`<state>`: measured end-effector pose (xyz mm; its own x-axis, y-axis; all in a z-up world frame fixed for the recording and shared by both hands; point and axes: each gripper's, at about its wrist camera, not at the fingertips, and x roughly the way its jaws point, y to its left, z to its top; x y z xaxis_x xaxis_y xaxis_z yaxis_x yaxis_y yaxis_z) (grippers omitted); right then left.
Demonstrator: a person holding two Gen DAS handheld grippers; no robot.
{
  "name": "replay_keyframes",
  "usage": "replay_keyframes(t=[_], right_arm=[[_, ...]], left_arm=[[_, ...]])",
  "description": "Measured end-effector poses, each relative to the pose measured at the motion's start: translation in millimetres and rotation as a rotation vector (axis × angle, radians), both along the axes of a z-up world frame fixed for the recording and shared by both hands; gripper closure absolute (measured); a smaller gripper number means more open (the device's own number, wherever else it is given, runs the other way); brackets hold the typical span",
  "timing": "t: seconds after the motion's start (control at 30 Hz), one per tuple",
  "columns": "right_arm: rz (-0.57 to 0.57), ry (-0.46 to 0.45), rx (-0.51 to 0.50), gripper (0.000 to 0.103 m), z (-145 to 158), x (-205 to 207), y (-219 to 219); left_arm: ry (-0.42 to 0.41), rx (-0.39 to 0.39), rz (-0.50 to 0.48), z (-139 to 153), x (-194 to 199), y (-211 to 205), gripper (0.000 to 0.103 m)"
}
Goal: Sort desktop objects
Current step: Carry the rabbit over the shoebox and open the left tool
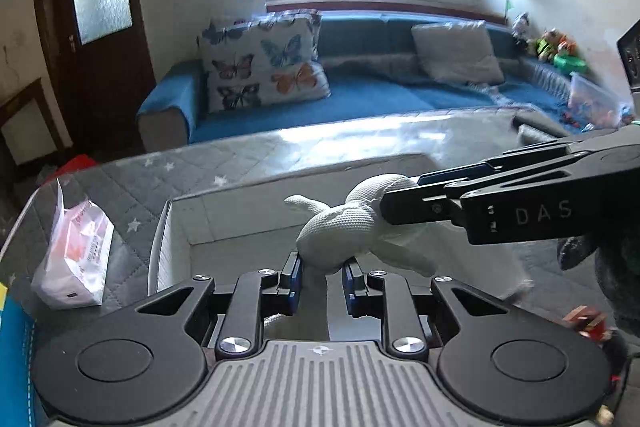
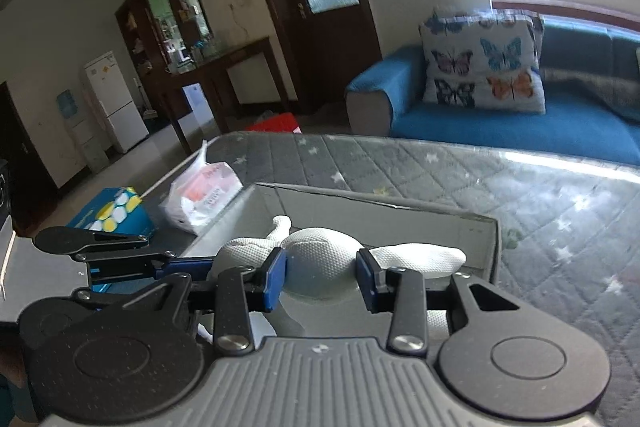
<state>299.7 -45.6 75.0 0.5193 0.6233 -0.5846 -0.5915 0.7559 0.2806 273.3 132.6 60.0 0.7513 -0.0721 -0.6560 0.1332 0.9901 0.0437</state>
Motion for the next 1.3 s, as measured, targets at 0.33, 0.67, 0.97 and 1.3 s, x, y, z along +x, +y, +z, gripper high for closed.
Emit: replay_keyframes(t=[0.33, 0.67, 0.97, 1.3], right_arm=[[-0.028, 0.08, 0.01, 0.065, -28.7, 25.6, 4.0], [-0.027, 0.052, 0.014, 0.064, -12.9, 10.3, -7.6], [-0.018, 0.056, -0.001, 0.063, -10.2, -2.0, -11.1], [0.0, 0.024, -0.021, 0.054, 1.4, -37.4, -28.1]], left_arm=[[0.071, 0.02, 0.088, -33.5, 24.6, 12.9, 0.075], [0.02, 0.017, 0.138, -15.9, 15.6, 18.4, 0.074], [0.028, 0.022, 0.112, -11.5, 4.7, 6.6, 0.074], [0.025, 0.008, 0.103, -6.4, -28.7, -9.9, 0.074]])
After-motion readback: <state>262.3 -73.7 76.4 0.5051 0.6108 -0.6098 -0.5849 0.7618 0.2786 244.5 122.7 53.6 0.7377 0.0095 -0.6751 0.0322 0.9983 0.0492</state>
